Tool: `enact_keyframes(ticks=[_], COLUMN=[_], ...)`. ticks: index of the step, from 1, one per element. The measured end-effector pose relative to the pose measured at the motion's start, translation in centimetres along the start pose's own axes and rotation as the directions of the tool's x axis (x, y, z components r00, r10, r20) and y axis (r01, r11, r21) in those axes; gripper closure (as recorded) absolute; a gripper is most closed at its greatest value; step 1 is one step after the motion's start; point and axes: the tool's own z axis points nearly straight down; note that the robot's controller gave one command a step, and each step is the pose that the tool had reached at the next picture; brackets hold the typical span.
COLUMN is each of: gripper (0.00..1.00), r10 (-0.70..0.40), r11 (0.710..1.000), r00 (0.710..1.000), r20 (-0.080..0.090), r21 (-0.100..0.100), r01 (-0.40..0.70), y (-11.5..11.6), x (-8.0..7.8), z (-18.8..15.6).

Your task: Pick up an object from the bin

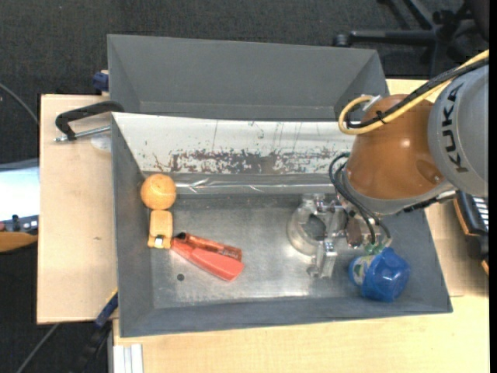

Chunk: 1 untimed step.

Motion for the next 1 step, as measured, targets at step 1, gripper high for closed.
enact_keyframes(ticks=[1], gripper=[0.00], r10=[0.000], r11=[1.000], r00=[1.000], r20=[0.009], r21=[0.000], r01=[0.000], y=[0.00], x=[-0.19], z=[-0.46])
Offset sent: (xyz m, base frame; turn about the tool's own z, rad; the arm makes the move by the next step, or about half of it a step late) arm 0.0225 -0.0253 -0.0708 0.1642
